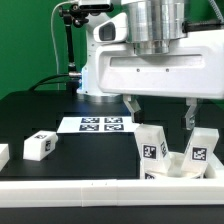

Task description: Assemble stool

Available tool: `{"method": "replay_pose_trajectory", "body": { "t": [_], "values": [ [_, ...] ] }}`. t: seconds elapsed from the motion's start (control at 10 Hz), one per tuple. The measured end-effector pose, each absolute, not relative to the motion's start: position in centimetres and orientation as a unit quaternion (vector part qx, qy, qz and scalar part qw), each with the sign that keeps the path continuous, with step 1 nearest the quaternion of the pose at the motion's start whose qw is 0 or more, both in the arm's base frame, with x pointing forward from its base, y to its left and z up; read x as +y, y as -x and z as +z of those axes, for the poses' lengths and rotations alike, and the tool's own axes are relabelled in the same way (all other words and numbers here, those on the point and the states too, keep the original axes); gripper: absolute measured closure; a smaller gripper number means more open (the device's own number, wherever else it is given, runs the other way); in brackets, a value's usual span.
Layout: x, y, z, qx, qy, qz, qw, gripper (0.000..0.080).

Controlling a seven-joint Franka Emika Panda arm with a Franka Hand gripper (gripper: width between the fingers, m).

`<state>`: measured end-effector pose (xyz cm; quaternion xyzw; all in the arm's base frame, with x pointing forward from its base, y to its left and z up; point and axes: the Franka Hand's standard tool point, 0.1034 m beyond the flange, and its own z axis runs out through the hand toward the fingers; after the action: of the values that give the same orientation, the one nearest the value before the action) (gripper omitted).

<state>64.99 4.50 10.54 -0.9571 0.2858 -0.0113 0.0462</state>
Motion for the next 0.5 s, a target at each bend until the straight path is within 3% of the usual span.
{"method": "replay_pose_trajectory", "body": {
  "t": [0.5],
  "values": [
    [4.38, -64.93, 10.14, 0.055, 0.997, -0.026, 0.038, 0.015]
  ]
}}
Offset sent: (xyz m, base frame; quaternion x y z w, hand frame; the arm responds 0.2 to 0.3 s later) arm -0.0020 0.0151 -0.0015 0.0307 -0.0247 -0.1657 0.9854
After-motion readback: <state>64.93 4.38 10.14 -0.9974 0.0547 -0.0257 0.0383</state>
